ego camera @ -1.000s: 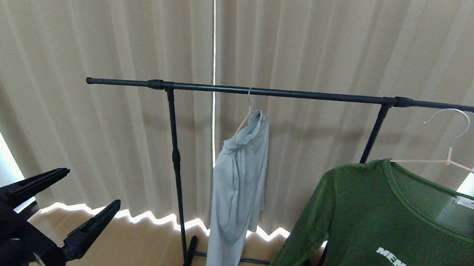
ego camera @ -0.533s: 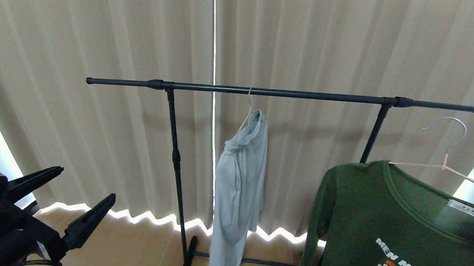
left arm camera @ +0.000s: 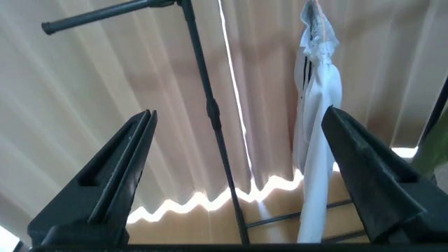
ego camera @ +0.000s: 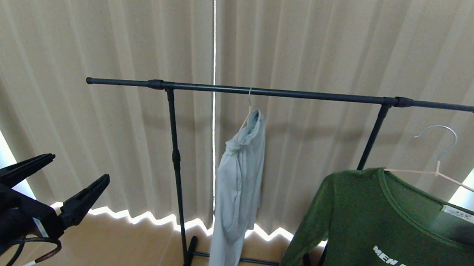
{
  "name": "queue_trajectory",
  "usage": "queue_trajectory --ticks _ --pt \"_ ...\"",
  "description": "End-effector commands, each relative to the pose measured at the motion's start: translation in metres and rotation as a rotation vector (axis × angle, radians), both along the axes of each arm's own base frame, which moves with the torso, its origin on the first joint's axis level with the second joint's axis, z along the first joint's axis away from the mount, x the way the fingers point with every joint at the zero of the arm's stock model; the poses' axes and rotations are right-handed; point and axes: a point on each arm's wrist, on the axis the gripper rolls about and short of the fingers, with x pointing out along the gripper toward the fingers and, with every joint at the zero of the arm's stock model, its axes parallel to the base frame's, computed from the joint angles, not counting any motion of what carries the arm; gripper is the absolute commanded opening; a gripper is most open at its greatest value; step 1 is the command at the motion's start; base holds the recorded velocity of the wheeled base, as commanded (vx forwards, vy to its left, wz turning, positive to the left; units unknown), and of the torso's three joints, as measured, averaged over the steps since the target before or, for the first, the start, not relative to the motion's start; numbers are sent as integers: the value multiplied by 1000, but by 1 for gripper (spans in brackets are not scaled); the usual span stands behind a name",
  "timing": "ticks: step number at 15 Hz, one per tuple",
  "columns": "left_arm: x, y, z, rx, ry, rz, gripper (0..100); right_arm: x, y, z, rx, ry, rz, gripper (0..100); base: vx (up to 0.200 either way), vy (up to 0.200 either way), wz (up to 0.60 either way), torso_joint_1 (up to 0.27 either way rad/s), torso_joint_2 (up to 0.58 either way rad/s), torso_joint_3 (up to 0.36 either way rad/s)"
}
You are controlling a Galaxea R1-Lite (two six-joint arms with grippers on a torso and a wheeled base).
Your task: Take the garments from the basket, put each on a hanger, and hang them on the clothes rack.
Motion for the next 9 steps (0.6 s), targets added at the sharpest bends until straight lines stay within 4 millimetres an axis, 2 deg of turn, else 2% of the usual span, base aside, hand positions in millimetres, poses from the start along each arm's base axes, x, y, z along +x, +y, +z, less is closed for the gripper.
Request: queue_trajectory --ticks 1,9 --pt "1 -1 -3 5 14 -3 100 0 3 -3 2 12 18 0 200 0 0 2 2 7" --pt "-2 0 -11 17 45 -6 100 -1 8 -7 4 24 59 0 200 0 0 4 2 4"
